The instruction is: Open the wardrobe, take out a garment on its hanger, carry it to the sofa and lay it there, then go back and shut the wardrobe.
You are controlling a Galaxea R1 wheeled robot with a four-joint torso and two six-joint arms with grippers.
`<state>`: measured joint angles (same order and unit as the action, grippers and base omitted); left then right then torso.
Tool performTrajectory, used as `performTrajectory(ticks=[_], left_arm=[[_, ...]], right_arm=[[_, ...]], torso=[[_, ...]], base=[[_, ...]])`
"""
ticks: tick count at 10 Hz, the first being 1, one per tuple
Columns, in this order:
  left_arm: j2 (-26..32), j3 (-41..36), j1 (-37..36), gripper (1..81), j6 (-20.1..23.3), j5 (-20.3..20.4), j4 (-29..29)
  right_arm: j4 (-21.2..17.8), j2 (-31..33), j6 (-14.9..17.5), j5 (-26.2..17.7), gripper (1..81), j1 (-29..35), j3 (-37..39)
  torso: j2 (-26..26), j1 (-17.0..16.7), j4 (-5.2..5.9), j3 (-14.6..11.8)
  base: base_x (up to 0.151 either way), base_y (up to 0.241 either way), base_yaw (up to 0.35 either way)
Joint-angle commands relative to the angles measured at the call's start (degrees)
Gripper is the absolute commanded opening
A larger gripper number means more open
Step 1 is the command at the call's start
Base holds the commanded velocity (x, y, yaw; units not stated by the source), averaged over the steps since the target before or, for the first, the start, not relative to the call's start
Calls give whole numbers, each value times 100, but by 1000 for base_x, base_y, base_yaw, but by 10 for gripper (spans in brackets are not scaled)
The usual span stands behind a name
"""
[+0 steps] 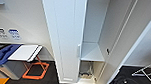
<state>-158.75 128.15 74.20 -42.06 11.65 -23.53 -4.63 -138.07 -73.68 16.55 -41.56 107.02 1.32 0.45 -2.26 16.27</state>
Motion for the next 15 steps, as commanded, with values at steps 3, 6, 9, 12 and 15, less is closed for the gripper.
performTrajectory(ticks=[3,6,9,12,15], left_arm=[[0,-71,-59,811,31,-172,-291],[-253,471,177,811,49,-181,-933],[-737,1570,485,811,49,-172,-1276],[-923,1934,731,811,91,-172,-1443],[-1037,2057,968,811,558,-260,-1813]], right_arm=[[2333,-943,-76,322,811,-288,-299],[3519,-1601,-50,120,811,-1173,1383],[4496,-2338,-15,119,811,-2042,3595],[5076,-3165,29,120,811,-2834,5420],[5737,-3229,152,94,811,-3625,5557]], torso=[[2,0,0,0],[2,0,0,0],[2,0,0,0],[2,0,0,-2],[5,-2,0,-7]], base=[[0,0,0],[0,0,0],[0,0,0],[0,0,0],[0,0,0]])
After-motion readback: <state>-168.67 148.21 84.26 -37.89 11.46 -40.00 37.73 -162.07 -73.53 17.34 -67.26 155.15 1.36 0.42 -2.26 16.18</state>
